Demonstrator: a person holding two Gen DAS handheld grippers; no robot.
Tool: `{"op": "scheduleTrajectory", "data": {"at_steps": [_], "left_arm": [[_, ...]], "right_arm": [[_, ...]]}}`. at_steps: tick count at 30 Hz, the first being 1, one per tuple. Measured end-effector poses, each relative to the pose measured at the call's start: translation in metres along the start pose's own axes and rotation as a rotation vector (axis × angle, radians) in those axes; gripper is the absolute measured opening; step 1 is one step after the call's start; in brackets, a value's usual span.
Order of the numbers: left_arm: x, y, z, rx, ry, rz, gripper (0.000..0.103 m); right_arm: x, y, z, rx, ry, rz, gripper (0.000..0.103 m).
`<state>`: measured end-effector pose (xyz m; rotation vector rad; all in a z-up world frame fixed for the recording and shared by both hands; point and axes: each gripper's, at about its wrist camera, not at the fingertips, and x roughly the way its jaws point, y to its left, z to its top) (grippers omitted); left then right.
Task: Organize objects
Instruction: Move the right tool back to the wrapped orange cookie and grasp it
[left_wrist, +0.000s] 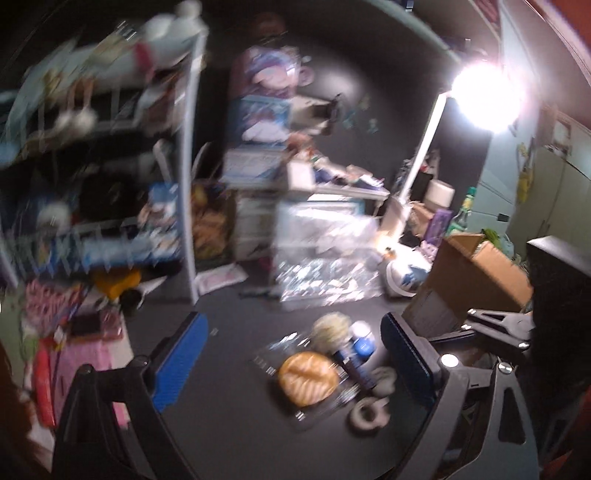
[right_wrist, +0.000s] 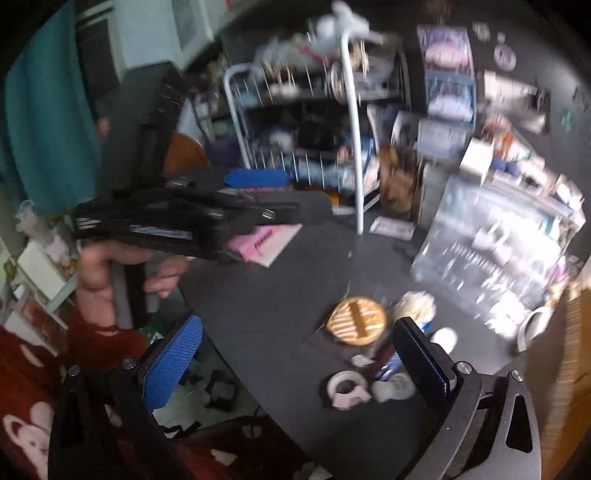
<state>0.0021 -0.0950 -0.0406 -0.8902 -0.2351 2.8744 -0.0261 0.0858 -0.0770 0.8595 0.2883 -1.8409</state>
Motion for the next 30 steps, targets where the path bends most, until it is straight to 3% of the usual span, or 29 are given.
{"op": "scheduleTrajectory", "data": {"at_steps": [3, 9, 18, 24, 26, 30], "left_arm": [[0.005, 0.017, -0.018, -0.030, 0.035, 0.000, 0.093], [0.016, 0.045, -0.040, -0.084, 0.087, 0.007, 0.093], [0.019, 0.073, -0.051, -0.131, 0.102, 0.008, 0.093], [0.020, 0.081, -0.053, -0.146, 0.104, 0.010, 0.093], [0.020, 0.082, -0.053, -0.146, 0.108, 0.009, 0.093], [0.020, 0.079, -0.052, -0.140, 0.116, -0.016, 0.093]], "right_arm": [[0.039, -0.009, -0.009, 0.074, 0.046, 0.004, 0.103], [0.089, -0.027, -0.015, 0.165, 0.098, -0.096, 0.103], [0.138, -0.037, -0.010, 0.143, 0.150, -0.298, 0.103], [0.146, -0.040, -0.009, 0.129, 0.173, -0.386, 0.071], [0.144, -0.039, -0.008, 0.124, 0.163, -0.386, 0.066], [0.140, -0.034, -0.008, 0.109, 0.142, -0.357, 0.065]]}}
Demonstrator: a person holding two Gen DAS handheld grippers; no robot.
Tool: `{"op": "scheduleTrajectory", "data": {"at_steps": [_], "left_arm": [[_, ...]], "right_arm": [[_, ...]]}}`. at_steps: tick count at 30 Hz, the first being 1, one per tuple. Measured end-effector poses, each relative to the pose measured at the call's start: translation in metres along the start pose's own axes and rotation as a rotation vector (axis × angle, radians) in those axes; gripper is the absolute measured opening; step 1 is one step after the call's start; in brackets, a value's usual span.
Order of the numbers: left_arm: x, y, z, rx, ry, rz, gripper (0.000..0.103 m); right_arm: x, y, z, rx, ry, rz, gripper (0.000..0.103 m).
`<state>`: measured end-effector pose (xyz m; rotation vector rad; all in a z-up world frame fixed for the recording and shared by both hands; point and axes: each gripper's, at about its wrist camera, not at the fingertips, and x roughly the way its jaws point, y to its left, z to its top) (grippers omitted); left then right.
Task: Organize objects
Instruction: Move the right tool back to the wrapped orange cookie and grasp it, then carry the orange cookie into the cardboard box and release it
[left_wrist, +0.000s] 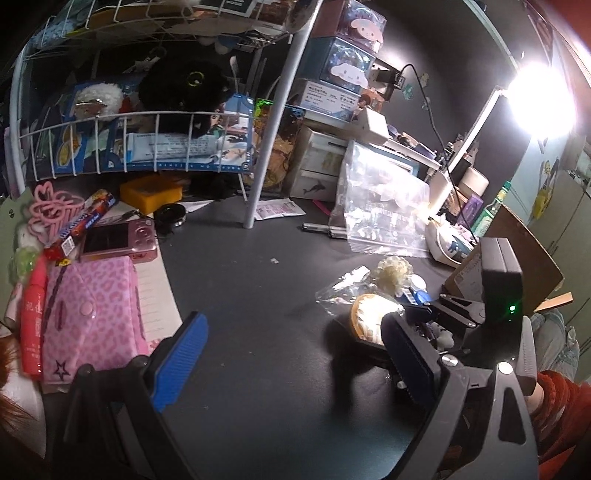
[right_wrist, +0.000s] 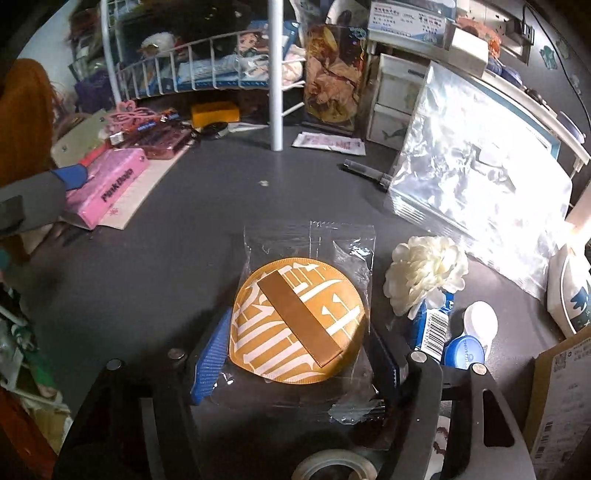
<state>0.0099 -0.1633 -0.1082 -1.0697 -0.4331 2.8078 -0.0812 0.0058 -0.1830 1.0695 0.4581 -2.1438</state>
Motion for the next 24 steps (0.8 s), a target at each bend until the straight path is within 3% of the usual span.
{"op": "scheduleTrajectory", "data": {"at_steps": [7, 11, 15, 17, 24], "left_arm": [[-0.006, -0.024, 0.009, 0.029, 0.011, -0.161, 0.093], [-0.015, -0.044, 0.020, 0.043, 0.007, -0.259, 0.073], [-0.027, -0.073, 0.034, 0.088, -0.015, -0.305, 0.057], [-0.035, -0.091, 0.042, 0.108, -0.031, -0.357, 0.042], [-0.041, -0.167, 0.068, 0.223, -0.060, -0.401, 0.032]], "right_arm": [[-0.043, 0.018, 0.012, -0.065, -0.085, 0.207, 0.065], [-0.083, 0.027, 0.020, -0.128, -0.162, 0.283, 0.065], [-0.123, 0.032, 0.024, -0.190, -0.239, 0.280, 0.065], [-0.141, 0.028, 0.024, -0.204, -0.269, 0.262, 0.065], [-0.197, -0.015, 0.015, -0.179, -0.344, 0.213, 0.065]]}}
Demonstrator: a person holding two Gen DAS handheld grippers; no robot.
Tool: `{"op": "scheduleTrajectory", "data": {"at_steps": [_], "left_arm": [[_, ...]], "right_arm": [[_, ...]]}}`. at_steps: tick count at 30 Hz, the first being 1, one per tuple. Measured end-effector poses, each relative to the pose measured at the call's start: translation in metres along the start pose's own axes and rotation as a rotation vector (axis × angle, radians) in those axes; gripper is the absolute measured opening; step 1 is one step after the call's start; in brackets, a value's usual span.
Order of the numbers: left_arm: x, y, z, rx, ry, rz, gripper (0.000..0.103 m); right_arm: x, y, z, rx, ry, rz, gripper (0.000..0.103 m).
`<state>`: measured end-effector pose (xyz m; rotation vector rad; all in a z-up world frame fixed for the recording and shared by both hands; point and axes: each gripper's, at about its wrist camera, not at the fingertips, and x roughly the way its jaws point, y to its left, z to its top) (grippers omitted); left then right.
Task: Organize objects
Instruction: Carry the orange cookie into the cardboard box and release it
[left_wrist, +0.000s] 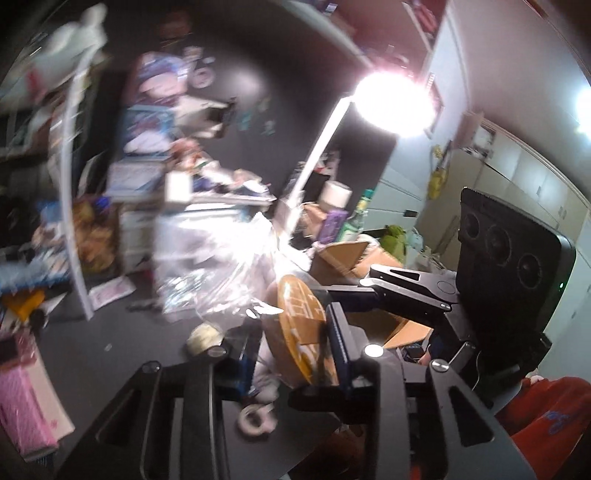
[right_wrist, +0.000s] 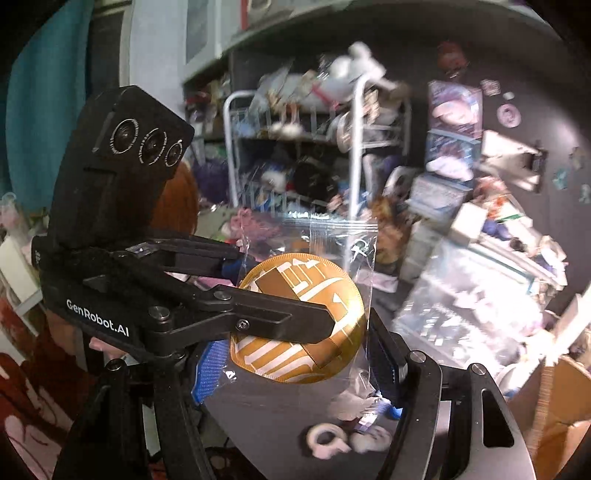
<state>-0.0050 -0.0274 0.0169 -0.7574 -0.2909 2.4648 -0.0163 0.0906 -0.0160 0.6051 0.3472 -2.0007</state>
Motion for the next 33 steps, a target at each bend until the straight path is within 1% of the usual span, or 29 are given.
{"op": "scheduleTrajectory", "data": {"at_steps": [2, 5, 8, 10, 14, 18, 21, 22, 24, 25, 26, 28, 33], "left_arm": [[0.011, -0.017, 0.011, 0.029, 0.004, -0.019, 0.032], [0.039, -0.047, 0.028, 0.075, 0.021, -0.060, 0.032], [0.067, -0.069, 0.040, 0.099, 0.055, -0.098, 0.031], [0.092, -0.081, 0.046, 0.107, 0.092, -0.128, 0.031], [0.137, -0.097, 0.052, 0.105, 0.170, -0.166, 0.031], [0.167, -0.106, 0.052, 0.112, 0.232, -0.157, 0.031], [0.179, -0.109, 0.050, 0.106, 0.256, -0.156, 0.031], [0.182, -0.109, 0.050, 0.107, 0.262, -0.154, 0.033], [0.185, -0.108, 0.051, 0.106, 0.262, -0.125, 0.055], [0.184, -0.107, 0.051, 0.106, 0.252, -0.110, 0.073], [0.182, -0.105, 0.052, 0.106, 0.238, -0.099, 0.078], [0.174, -0.101, 0.054, 0.102, 0.221, -0.091, 0.078], [0.142, -0.090, 0.058, 0.107, 0.152, -0.035, 0.079]], "right_arm": [[-0.021, -0.012, -0.003, 0.005, -0.020, -0.034, 0.065], [-0.052, -0.032, -0.007, 0.029, -0.042, -0.085, 0.065], [-0.079, -0.057, -0.018, 0.066, -0.047, -0.137, 0.065], [-0.092, -0.076, -0.028, 0.098, -0.037, -0.170, 0.065], [-0.106, -0.108, -0.045, 0.161, -0.002, -0.218, 0.065], [-0.109, -0.134, -0.060, 0.217, 0.049, -0.241, 0.065], [-0.107, -0.148, -0.068, 0.246, 0.080, -0.247, 0.065], [-0.108, -0.151, -0.070, 0.251, 0.086, -0.249, 0.065], [-0.107, -0.153, -0.073, 0.257, 0.101, -0.255, 0.066], [-0.105, -0.154, -0.074, 0.256, 0.118, -0.267, 0.066], [-0.103, -0.154, -0.075, 0.254, 0.130, -0.279, 0.071], [-0.102, -0.153, -0.077, 0.249, 0.142, -0.287, 0.082], [-0.105, -0.155, -0.078, 0.266, 0.134, -0.291, 0.082]]}}
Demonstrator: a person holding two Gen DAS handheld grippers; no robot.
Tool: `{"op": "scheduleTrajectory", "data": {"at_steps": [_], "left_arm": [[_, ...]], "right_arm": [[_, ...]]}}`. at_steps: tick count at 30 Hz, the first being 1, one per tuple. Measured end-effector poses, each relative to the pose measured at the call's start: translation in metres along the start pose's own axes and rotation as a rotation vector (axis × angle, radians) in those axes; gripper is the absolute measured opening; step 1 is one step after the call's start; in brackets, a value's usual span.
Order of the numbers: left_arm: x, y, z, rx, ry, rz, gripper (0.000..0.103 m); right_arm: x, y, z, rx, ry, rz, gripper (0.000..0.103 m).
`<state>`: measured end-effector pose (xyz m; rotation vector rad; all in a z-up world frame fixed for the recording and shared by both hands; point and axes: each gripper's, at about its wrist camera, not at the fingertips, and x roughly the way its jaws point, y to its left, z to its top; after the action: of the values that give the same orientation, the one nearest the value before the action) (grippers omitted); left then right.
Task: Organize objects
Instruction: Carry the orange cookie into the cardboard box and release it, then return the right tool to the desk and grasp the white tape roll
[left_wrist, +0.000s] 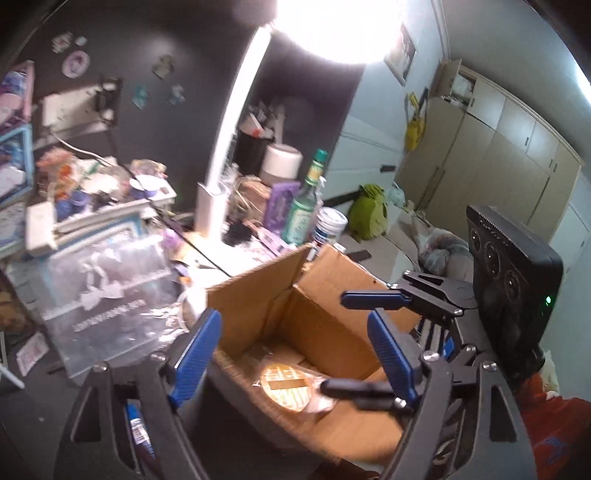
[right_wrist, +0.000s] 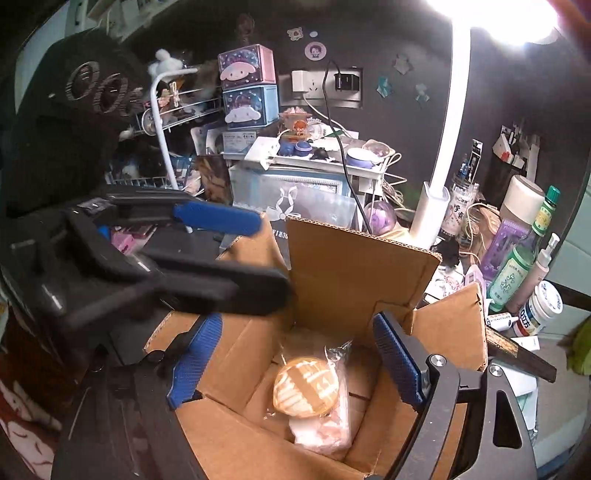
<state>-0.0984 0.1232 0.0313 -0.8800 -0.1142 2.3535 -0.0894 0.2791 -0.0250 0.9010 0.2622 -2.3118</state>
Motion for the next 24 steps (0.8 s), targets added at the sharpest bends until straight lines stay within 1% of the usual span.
{"op": "scheduleTrajectory", "data": {"at_steps": [3, 5, 8, 10, 14, 17, 20, 21, 24], "left_arm": [[-0.024, 0.011, -0.006, -0.008, -0.045, 0.057, 0.079], [-0.041, 0.021, -0.012, -0.014, -0.070, 0.100, 0.079], [-0.067, 0.037, -0.026, -0.032, -0.105, 0.171, 0.080], [-0.084, 0.051, -0.039, -0.054, -0.125, 0.221, 0.080], [-0.109, 0.078, -0.066, -0.096, -0.144, 0.302, 0.080], [-0.122, 0.098, -0.091, -0.119, -0.143, 0.345, 0.080], [-0.131, 0.120, -0.117, -0.148, -0.136, 0.385, 0.080], [-0.132, 0.127, -0.126, -0.161, -0.125, 0.397, 0.080], [-0.130, 0.142, -0.149, -0.186, -0.100, 0.395, 0.080]], "right_arm": [[-0.006, 0.005, 0.002, 0.004, -0.023, 0.001, 0.082], [-0.011, 0.014, 0.004, -0.003, -0.049, 0.025, 0.082], [-0.014, 0.036, 0.009, -0.034, -0.089, 0.077, 0.082], [-0.015, 0.058, 0.012, -0.062, -0.113, 0.117, 0.082], [-0.007, 0.098, 0.016, -0.103, -0.131, 0.201, 0.082], [0.006, 0.129, 0.013, -0.123, -0.117, 0.269, 0.082], [0.027, 0.152, 0.005, -0.117, -0.076, 0.356, 0.082], [0.037, 0.160, -0.001, -0.118, -0.056, 0.369, 0.082], [0.062, 0.172, -0.018, -0.108, -0.008, 0.357, 0.082]]}}
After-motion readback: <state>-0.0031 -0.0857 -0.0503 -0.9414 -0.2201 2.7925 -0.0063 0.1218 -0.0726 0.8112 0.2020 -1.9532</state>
